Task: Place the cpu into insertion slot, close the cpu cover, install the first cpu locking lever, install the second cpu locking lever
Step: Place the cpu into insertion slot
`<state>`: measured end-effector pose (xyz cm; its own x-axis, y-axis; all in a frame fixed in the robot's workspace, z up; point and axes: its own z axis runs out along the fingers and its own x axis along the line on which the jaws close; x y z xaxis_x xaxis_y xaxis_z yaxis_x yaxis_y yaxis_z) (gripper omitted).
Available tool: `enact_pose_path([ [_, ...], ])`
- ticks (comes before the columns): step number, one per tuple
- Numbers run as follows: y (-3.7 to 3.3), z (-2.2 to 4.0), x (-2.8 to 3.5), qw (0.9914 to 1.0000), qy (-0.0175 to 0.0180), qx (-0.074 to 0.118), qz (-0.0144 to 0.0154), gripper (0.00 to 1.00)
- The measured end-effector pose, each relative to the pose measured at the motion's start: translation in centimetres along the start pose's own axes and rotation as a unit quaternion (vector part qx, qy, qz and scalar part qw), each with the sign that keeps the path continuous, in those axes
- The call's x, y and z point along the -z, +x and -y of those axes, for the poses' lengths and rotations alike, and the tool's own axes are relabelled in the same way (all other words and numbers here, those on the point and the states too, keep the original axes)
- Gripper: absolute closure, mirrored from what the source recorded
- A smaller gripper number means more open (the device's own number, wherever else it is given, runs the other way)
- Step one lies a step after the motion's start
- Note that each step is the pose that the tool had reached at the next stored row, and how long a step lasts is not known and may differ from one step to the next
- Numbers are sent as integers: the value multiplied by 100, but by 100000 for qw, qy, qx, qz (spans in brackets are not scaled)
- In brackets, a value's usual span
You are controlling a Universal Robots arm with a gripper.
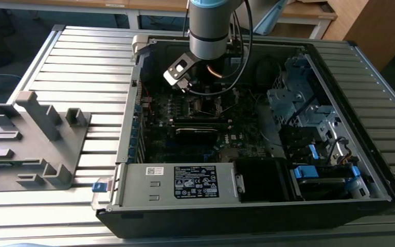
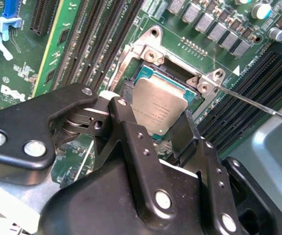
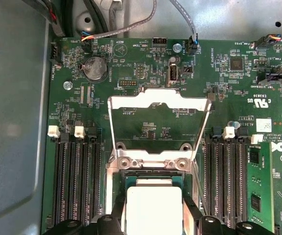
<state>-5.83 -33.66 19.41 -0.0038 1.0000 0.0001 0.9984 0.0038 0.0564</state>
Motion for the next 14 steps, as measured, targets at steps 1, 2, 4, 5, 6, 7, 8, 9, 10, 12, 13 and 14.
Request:
enact_pose_path([
  [1, 0, 0, 0, 100000, -1, -4, 0, 46],
  [2, 0, 0, 0, 100000, -1, -6, -8, 46],
  [4, -1, 0, 1, 100000, 9, -8, -111, 46],
  [5, -1, 0, 1, 100000, 4, -13, -203, 46],
  [6, 0, 0, 0, 100000, -1, -19, -260, 46],
  [7, 0, 0, 0, 100000, -3, -20, -302, 46],
  [8, 0, 0, 0, 100000, -1, -21, -308, 46],
  [9, -1, 0, 0, 100000, -3, -22, -314, 46],
  [10, -4, 0, 0, 99999, -4, -14, -318, 46],
  [12, -7, 0, 0, 100000, 1, -18, -311, 46],
  [13, -8, 0, 0, 100000, 4, -23, -308, 46],
  [14, -10, 0, 0, 100000, 1, -18, -311, 46],
])
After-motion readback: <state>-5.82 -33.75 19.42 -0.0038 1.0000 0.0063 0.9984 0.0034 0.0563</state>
